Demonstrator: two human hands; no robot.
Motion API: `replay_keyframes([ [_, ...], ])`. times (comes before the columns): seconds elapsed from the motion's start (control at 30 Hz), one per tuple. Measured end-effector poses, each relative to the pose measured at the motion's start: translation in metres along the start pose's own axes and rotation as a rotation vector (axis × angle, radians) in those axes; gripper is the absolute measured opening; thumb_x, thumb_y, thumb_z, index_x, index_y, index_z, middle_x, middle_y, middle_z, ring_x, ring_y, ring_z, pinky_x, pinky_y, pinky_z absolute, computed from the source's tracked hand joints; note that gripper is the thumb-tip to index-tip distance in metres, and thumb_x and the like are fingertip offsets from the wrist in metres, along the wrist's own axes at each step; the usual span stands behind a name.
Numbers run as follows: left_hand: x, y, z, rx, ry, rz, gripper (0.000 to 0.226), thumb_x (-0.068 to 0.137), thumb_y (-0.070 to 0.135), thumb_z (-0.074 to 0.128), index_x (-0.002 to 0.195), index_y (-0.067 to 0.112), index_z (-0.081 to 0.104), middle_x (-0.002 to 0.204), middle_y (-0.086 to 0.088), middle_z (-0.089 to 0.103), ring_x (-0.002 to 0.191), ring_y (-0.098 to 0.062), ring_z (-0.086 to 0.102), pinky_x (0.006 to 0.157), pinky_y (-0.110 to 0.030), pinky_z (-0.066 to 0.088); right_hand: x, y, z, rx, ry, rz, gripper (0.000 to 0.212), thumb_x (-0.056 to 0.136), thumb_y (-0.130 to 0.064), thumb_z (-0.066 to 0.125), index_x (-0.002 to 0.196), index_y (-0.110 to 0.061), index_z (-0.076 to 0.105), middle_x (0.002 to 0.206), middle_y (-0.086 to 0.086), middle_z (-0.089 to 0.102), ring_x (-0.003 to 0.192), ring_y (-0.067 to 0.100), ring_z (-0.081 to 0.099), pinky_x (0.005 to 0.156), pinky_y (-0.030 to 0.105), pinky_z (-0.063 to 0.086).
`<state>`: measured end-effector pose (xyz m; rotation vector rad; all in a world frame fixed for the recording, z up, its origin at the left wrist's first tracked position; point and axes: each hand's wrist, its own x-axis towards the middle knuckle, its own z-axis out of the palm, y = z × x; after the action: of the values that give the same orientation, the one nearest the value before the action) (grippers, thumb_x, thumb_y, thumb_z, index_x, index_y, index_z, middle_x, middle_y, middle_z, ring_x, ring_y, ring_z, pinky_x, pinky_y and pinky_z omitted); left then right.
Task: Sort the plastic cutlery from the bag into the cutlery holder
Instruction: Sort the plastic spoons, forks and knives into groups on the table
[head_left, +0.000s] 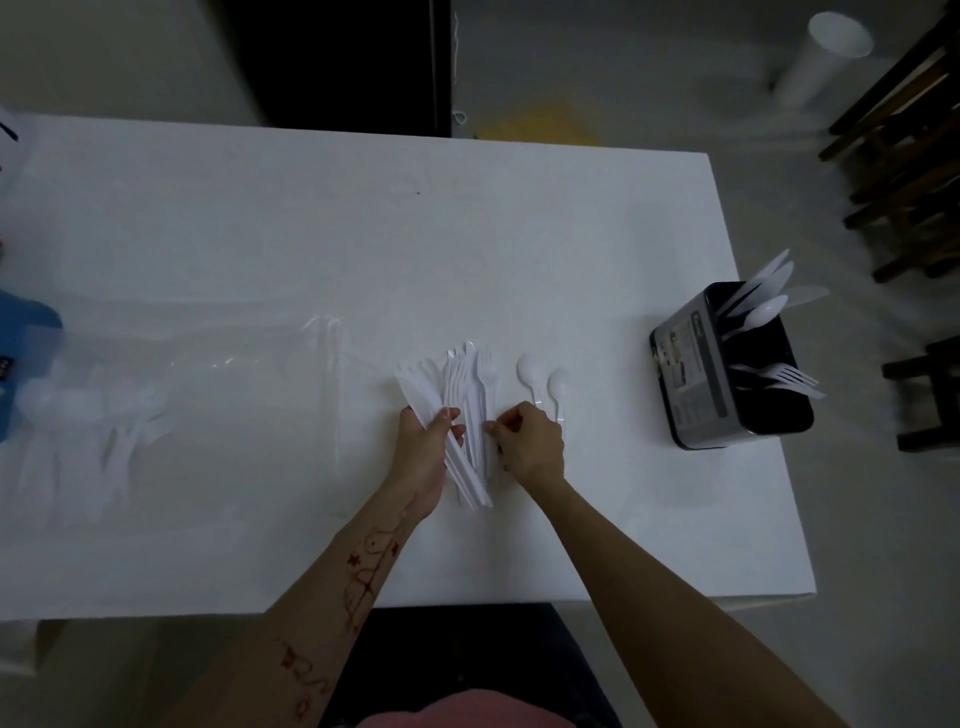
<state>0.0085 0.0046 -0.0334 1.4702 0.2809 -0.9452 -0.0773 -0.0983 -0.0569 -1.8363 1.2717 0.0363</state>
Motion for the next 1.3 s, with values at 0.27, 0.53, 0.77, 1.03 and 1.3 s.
replay_keyframes([
  [0.27,-0.003,0.000,0.009,-0.019,-0.016,-0.015,0.027,0.097,0.005,0.049,0.123,-0.001,0.045,0.096,-0.006,0.059,0.076,-0.015,0.056,0.071,-0.027,0.048,0.001,0.022,-0.022,0.085,0.133,0.055,0.015,0.091,-0.028,0.066,0.096,-0.013,0.066,0.083,0.002,0.070,0.074,0.023,0.069,0.076,0.043,0.060],
  [0.53,-0.002,-0.001,0.011,-0.036,-0.010,-0.018,0.027,0.097,0.004,0.049,0.123,-0.001,0.046,0.092,-0.005,0.060,0.076,-0.016,0.058,0.071,-0.028,0.050,-0.005,0.025,-0.023,-0.091,0.273,-0.024,0.024,0.091,-0.024,0.069,0.109,-0.013,0.058,0.103,0.002,0.061,0.091,0.020,0.062,0.076,0.035,0.057],
  [0.77,-0.001,-0.001,0.004,-0.038,-0.005,-0.048,0.027,0.094,0.006,0.054,0.120,-0.002,0.052,0.107,-0.014,0.062,0.082,-0.021,0.061,0.069,-0.031,0.052,-0.013,0.006,-0.005,-0.252,0.014,-0.081,0.030,0.087,-0.047,0.067,0.089,-0.018,0.060,0.086,-0.003,0.064,0.073,0.014,0.060,0.066,0.027,0.047],
  [1.03,-0.005,0.004,0.004,-0.065,-0.054,-0.083,0.036,0.092,0.005,0.056,0.127,-0.003,0.047,0.111,-0.015,0.056,0.080,-0.018,0.058,0.069,-0.029,0.051,-0.008,0.006,-0.015,-0.116,-0.022,0.052,0.009,0.091,-0.025,0.062,0.089,-0.017,0.059,0.083,-0.001,0.063,0.072,0.014,0.059,0.067,0.027,0.049],
  [1.3,-0.005,0.006,0.010,-0.031,-0.037,-0.044,0.034,0.094,0.006,0.054,0.127,-0.003,0.048,0.117,-0.011,0.058,0.086,-0.017,0.061,0.075,-0.028,0.051,-0.012,0.015,-0.028,0.013,-0.013,-0.021,0.009,0.092,-0.021,0.060,0.094,-0.012,0.060,0.087,0.003,0.067,0.078,0.020,0.065,0.075,0.036,0.057],
])
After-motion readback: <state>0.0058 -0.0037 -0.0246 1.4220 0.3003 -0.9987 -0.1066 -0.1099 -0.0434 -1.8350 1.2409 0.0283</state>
